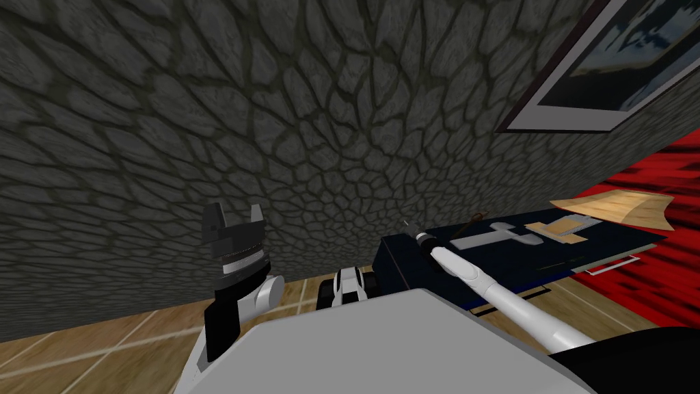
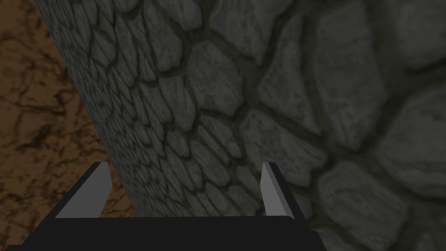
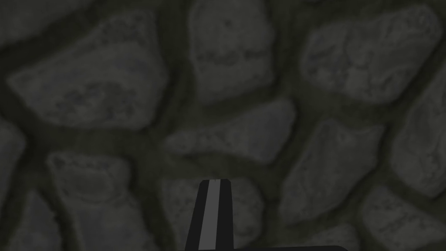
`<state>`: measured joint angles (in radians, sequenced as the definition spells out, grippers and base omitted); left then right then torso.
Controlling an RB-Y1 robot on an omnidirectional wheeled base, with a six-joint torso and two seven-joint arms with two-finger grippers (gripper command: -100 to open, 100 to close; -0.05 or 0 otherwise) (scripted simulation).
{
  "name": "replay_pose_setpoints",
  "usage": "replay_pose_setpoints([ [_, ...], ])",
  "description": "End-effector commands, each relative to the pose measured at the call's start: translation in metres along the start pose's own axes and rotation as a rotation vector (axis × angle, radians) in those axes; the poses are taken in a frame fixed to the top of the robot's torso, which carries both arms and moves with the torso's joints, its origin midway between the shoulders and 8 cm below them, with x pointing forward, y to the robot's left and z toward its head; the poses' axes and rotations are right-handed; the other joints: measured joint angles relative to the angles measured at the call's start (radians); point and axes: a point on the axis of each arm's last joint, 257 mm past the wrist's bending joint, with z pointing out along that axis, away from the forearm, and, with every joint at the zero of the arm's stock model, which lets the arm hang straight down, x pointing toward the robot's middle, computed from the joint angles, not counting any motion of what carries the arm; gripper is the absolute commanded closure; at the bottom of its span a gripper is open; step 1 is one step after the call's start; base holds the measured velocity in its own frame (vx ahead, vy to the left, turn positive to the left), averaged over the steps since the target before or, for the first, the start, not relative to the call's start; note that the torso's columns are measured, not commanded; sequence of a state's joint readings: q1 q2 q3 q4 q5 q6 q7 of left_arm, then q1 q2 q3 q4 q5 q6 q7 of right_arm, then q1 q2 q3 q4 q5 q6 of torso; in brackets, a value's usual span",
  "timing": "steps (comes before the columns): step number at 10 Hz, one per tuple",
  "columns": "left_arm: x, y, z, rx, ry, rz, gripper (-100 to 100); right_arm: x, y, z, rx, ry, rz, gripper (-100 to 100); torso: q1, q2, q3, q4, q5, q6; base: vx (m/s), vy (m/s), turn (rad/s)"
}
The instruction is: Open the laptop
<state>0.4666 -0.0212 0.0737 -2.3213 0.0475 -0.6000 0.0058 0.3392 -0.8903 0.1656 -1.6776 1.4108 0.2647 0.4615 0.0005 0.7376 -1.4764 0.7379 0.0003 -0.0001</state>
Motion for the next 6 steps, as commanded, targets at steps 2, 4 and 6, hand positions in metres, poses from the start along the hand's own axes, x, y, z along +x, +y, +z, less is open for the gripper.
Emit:
replay_pose_setpoints([
  [2,0.000,0.000,0.000,0.000,0.000,0.000,0,0.000,0.000,0.000,-0.002,-0.001,-0.047,100,0.000,0.001,0.001,0.000,0.000,0.000,0.005,0.005,-0.017],
  [4,0.000,0.000,0.000,0.000,0.000,0.000,0,0.009,-0.009,0.015,0.017,0.026,0.020,100,-0.003,0.003,0.002,0.001,-0.001,-0.001,-0.089,-0.030,0.099],
  [6,0.000,0.000,0.000,0.000,0.000,0.000,0,-0.003,0.016,0.014,-0.030,0.005,0.073,100,-0.001,-0.004,-0.002,-0.001,-0.001,0.000,-0.011,0.000,-0.002],
])
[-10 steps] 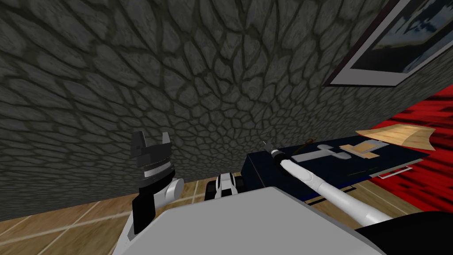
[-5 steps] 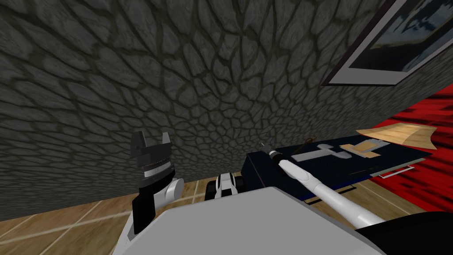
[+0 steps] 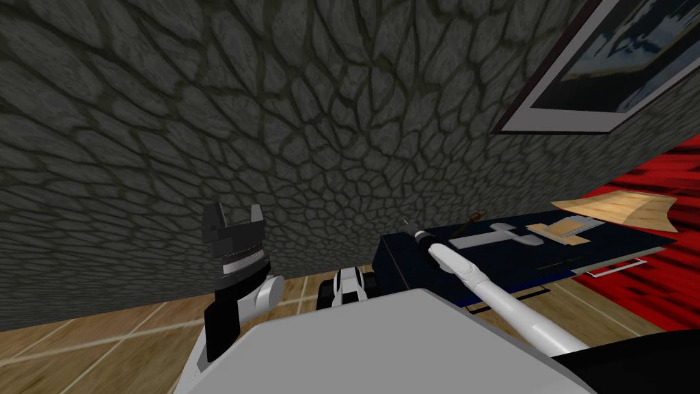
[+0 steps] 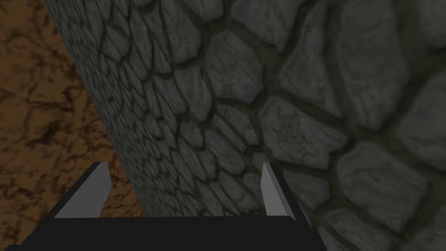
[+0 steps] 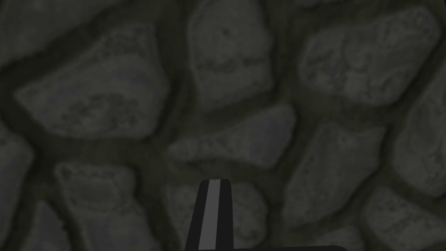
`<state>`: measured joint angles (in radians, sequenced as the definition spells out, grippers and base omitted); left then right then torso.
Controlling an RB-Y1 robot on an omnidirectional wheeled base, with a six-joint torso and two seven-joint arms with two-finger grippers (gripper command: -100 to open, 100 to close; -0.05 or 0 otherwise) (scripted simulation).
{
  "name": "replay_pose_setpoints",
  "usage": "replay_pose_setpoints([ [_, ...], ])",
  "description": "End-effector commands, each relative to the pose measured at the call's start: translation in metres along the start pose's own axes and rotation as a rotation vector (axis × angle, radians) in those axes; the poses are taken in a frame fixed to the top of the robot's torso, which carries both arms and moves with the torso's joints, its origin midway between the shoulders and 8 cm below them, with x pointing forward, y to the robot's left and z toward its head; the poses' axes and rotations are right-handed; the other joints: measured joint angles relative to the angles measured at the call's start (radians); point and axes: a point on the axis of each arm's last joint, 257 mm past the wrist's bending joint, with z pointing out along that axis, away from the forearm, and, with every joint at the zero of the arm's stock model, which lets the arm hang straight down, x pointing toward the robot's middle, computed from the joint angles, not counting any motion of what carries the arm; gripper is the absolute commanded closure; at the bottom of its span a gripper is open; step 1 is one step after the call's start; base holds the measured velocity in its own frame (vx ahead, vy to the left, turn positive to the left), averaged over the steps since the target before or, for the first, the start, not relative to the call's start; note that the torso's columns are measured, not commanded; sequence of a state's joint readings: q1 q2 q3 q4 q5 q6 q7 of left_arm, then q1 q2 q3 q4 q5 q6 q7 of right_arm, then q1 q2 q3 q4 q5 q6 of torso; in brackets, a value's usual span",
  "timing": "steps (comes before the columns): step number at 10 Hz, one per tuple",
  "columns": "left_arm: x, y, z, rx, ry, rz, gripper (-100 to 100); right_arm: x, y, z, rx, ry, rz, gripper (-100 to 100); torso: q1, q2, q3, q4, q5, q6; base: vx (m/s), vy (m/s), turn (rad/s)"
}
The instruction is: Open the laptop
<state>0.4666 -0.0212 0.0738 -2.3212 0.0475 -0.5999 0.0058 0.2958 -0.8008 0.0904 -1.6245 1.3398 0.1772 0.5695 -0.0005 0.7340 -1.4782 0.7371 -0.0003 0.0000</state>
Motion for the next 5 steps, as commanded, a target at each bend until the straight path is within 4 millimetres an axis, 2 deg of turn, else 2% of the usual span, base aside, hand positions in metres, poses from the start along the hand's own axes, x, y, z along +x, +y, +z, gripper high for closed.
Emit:
replay_pose_setpoints([
  [1,0.0000,0.0000,0.0000,0.000,0.000,0.000,0,-0.0101,0.0200,-0.0001,-0.044,-0.023,0.005,100,0.001,-0.001,-0.001,0.000,0.000,0.000,0.006,0.006,-0.020],
  [5,0.0000,0.0000,0.0000,0.000,0.000,0.000,0,-0.0101,0.0200,-0.0001,-0.043,-0.025,-0.079,100,0.000,0.005,0.003,0.001,0.000,0.000,-0.001,-0.001,0.004],
])
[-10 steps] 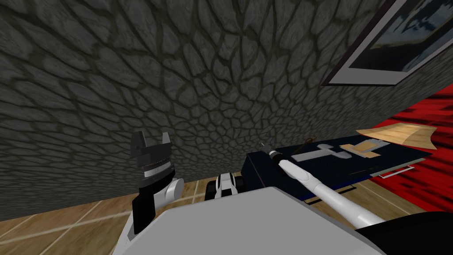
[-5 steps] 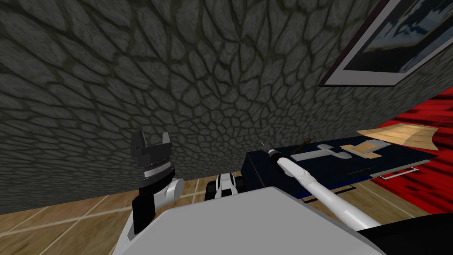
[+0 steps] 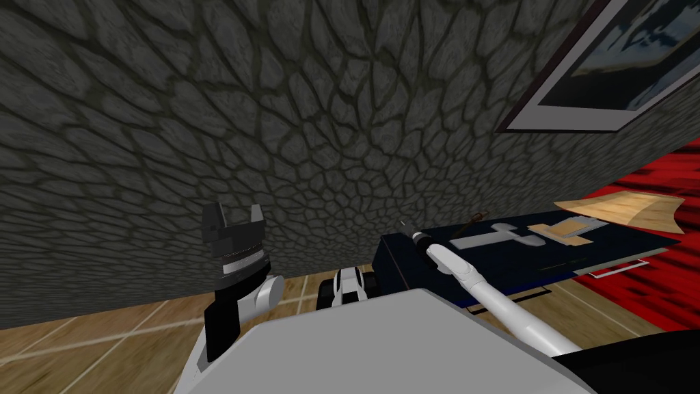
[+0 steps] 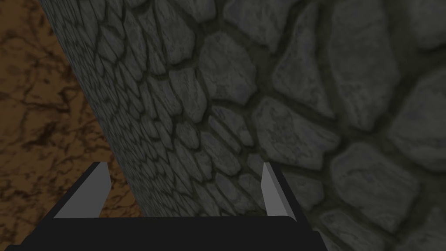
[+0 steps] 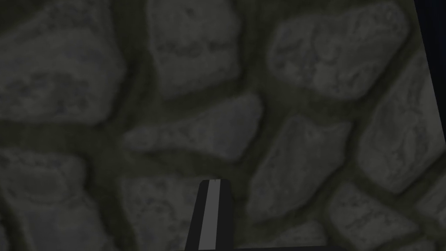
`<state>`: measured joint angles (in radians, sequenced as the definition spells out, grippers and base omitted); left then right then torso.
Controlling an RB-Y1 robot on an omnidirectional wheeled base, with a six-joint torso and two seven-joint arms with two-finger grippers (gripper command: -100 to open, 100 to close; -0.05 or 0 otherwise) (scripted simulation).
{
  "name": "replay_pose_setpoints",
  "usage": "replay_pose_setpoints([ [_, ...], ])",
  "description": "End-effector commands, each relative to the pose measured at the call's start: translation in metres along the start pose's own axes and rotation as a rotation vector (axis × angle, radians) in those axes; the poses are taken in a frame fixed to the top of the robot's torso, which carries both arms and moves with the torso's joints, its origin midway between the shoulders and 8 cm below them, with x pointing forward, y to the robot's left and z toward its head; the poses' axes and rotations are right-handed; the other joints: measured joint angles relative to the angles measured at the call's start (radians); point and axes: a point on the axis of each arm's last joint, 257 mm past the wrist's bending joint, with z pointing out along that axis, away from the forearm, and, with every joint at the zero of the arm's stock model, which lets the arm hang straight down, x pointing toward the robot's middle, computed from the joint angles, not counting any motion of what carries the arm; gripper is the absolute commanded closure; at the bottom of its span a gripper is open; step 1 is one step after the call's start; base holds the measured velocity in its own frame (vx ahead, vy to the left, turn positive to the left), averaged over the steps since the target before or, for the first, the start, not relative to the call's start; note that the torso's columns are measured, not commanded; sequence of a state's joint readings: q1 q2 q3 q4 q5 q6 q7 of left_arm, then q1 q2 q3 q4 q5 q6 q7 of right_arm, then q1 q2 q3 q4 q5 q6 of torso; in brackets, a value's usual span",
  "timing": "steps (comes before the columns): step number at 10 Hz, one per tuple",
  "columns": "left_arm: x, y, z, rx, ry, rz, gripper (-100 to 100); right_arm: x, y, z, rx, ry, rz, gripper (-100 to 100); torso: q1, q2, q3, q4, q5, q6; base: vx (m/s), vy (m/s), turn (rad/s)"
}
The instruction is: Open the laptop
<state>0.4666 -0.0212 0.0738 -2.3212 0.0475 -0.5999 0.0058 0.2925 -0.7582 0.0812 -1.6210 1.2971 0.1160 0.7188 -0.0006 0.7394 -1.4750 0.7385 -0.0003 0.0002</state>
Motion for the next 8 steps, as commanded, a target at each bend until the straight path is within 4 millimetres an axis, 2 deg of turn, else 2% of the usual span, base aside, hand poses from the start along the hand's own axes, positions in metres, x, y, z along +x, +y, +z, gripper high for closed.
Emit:
replay_pose_setpoints([
  [1,0.000,0.000,0.000,0.000,0.000,0.000,0,0.000,0.000,0.000,0.000,0.000,-0.014,100,0.001,-0.001,-0.001,0.000,0.000,0.000,0.007,0.007,-0.022],
  [2,0.000,0.000,0.000,0.000,0.000,0.000,0,0.001,0.011,0.008,-0.028,-0.004,0.012,100,0.001,-0.002,-0.001,-0.001,0.000,0.000,-0.031,0.009,-0.028],
  [3,0.000,0.000,0.000,0.000,0.000,0.000,0,0.003,0.019,0.008,-0.052,-0.009,0.013,100,0.001,0.000,0.000,0.000,0.000,0.000,-0.052,0.006,-0.025],
  [6,0.000,0.000,0.000,0.000,0.000,0.000,0,-0.002,0.023,0.007,-0.068,-0.025,-0.004,100,0.000,-0.003,-0.002,-0.001,0.000,0.000,-0.011,0.001,-0.004],
  [7,0.000,0.000,0.000,0.000,0.000,0.000,0,-0.004,0.032,0.015,-0.087,-0.037,0.039,100,0.001,-0.003,-0.002,-0.001,0.000,0.000,-0.021,0.011,-0.040],
  [8,0.000,0.000,0.000,0.000,0.000,0.000,0,-0.001,0.037,0.015,-0.099,-0.036,0.051,100,0.001,-0.001,-0.001,-0.001,0.000,0.000,-0.037,0.007,-0.026],
])
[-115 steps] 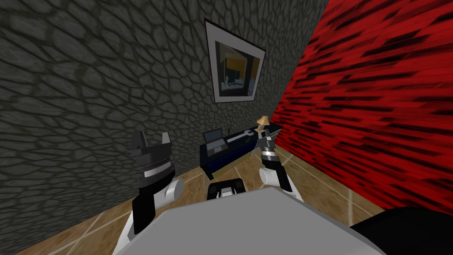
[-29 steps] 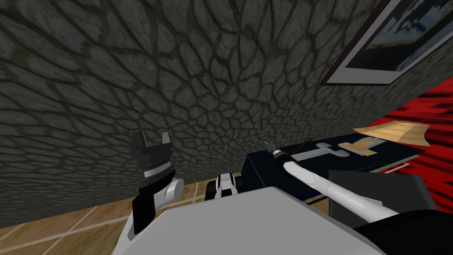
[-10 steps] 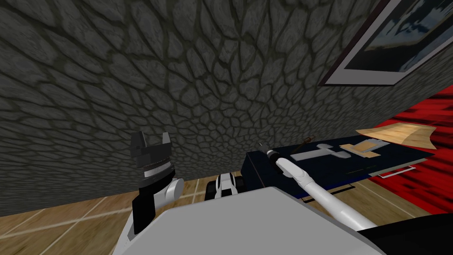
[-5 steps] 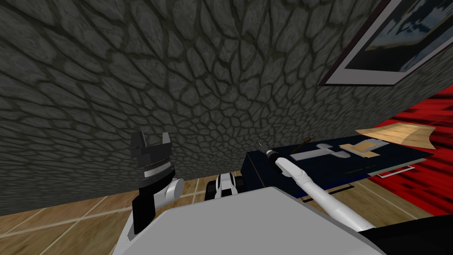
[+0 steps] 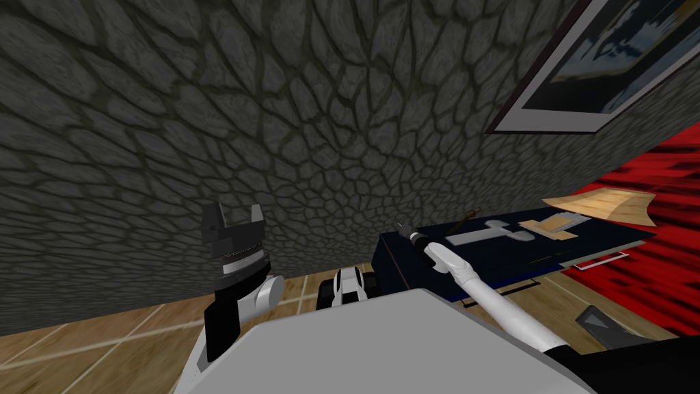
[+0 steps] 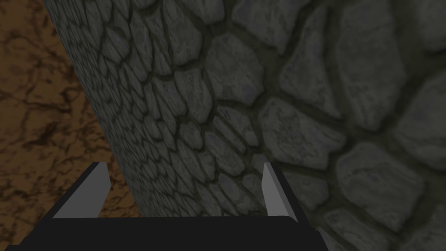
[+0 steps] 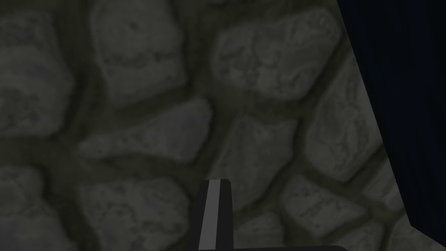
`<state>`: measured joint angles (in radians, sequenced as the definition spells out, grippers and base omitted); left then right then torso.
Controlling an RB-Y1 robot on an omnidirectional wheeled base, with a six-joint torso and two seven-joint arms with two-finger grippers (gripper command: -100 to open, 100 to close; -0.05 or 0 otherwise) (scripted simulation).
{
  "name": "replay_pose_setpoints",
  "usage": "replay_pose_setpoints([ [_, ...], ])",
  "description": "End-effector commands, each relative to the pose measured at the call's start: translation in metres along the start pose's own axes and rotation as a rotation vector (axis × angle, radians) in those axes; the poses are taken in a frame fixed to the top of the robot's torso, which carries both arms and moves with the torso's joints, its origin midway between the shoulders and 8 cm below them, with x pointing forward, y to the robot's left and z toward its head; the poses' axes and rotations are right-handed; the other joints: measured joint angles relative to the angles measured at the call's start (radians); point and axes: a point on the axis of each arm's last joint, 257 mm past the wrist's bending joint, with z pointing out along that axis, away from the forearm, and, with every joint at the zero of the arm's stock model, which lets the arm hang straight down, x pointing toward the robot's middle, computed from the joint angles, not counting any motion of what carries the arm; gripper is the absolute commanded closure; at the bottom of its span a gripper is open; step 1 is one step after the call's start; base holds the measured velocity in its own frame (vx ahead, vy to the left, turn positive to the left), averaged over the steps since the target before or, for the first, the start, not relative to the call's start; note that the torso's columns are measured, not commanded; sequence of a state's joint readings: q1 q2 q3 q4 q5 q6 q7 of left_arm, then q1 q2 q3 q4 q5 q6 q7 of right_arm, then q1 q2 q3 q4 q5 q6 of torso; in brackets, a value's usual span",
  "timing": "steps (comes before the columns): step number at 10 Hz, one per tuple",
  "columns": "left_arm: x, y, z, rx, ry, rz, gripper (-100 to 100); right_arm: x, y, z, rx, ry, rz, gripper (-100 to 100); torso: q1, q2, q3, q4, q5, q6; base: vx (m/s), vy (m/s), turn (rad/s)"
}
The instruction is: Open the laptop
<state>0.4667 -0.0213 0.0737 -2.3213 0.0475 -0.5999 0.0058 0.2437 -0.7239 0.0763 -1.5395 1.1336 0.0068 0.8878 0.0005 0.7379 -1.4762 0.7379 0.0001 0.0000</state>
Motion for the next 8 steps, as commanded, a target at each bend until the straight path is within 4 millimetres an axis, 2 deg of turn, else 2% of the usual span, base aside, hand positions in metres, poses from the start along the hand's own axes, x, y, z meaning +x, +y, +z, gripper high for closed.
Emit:
replay_pose_setpoints([
  [1,0.000,0.000,0.000,0.000,0.000,0.000,0,-0.003,0.013,0.004,-0.033,-0.028,0.032,100,0.000,0.001,0.001,0.000,0.000,0.000,-0.029,0.001,-0.006],
  [4,0.000,0.000,0.000,0.000,0.000,0.000,0,-0.006,0.014,0.004,-0.039,-0.042,-0.014,100,-0.001,-0.001,-0.001,0.000,0.000,0.000,-0.004,0.000,0.001],
  [5,0.000,0.000,0.000,0.000,0.000,0.000,0,-0.012,0.021,0.012,-0.050,-0.065,0.026,100,0.000,-0.001,0.000,0.000,0.000,0.000,-0.028,0.009,-0.034],
  [8,0.000,0.000,0.000,0.000,0.000,0.000,0,-0.019,0.026,0.010,-0.064,-0.103,0.043,100,-0.001,0.001,0.001,0.000,0.000,0.000,-0.024,0.003,-0.014],
])
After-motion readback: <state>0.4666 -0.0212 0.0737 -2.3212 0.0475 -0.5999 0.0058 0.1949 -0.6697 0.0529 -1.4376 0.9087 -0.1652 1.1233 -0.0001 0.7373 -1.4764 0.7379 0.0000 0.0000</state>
